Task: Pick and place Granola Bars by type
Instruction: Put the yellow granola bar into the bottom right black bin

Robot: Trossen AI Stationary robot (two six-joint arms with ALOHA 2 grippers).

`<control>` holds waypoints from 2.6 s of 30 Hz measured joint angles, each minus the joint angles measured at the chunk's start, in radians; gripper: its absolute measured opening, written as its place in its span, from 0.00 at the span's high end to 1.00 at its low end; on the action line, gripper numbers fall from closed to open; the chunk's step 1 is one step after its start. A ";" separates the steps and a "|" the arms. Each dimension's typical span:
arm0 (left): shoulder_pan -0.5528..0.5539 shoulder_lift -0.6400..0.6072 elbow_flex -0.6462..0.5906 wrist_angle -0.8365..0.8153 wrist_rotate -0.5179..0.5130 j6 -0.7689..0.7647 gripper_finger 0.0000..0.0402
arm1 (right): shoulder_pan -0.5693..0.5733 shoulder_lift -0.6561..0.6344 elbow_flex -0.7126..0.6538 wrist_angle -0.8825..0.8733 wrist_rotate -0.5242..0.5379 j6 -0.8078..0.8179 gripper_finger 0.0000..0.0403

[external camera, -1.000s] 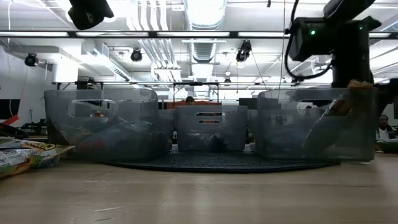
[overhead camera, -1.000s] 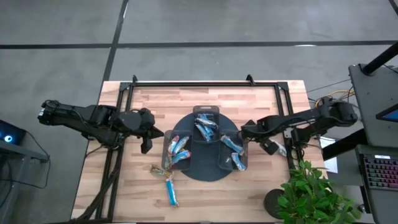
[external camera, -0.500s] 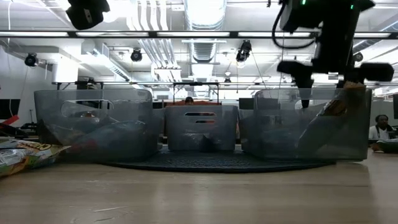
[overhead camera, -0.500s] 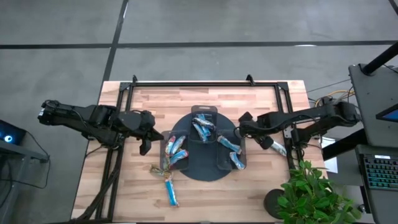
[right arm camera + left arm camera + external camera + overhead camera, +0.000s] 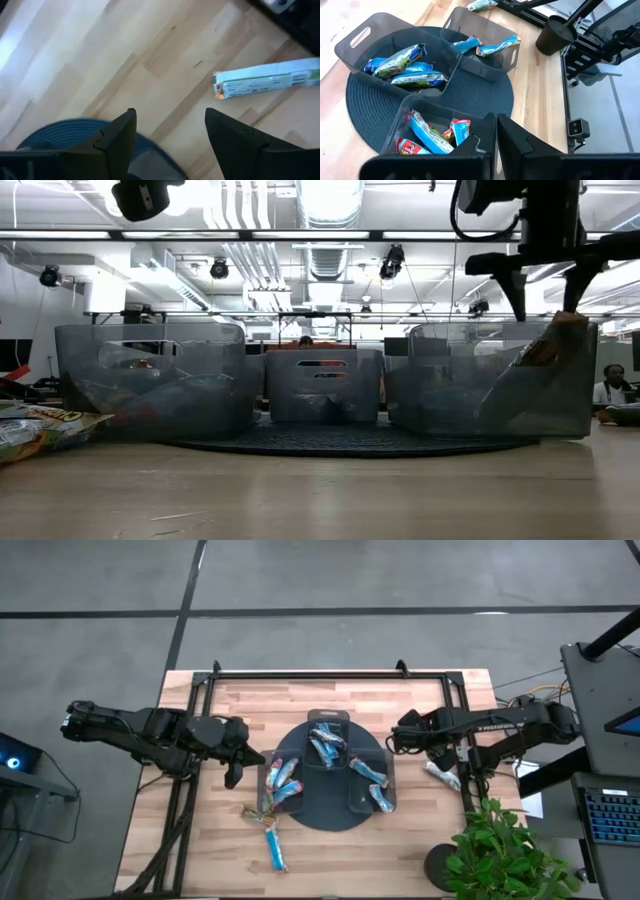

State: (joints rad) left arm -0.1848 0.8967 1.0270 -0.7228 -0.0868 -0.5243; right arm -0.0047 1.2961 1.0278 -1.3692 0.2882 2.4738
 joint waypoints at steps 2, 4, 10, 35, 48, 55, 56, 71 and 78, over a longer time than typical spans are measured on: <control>0.000 0.000 0.000 0.000 0.004 0.000 1.00 | 0.001 0.000 -0.009 -0.022 -0.014 -0.004 0.44; 0.000 0.000 0.000 0.000 0.016 0.001 1.00 | 0.006 0.000 -0.022 -0.045 -0.062 -0.004 0.44; 0.000 0.000 0.000 0.000 0.021 0.003 1.00 | 0.082 0.005 -0.046 -0.069 -0.105 -0.054 0.44; 0.000 0.002 0.000 0.014 0.019 0.034 1.00 | 0.204 0.014 -0.023 -0.095 -0.306 -1.132 0.44; 0.000 0.003 0.000 0.012 0.018 0.009 1.00 | 0.116 0.098 0.029 -0.201 -0.416 -1.994 0.44; 0.000 0.003 0.000 0.012 0.009 -0.030 1.00 | 0.020 0.142 -0.002 -0.194 -0.421 -2.207 0.44; 0.000 0.003 0.000 0.012 0.009 -0.032 1.00 | -0.003 0.142 -0.008 -0.194 -0.419 -2.217 0.44; 0.000 0.003 -0.001 0.012 0.010 -0.037 1.00 | -0.436 0.218 -0.024 -0.180 -0.401 -2.326 0.44; 0.000 0.010 -0.001 0.012 0.011 -0.058 1.00 | -0.524 0.344 -0.024 -0.172 -0.402 -2.370 0.44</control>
State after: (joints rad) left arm -0.1848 0.9066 1.0264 -0.7105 -0.0761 -0.5827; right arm -0.5290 1.6406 1.0039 -1.5417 -0.1135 0.1042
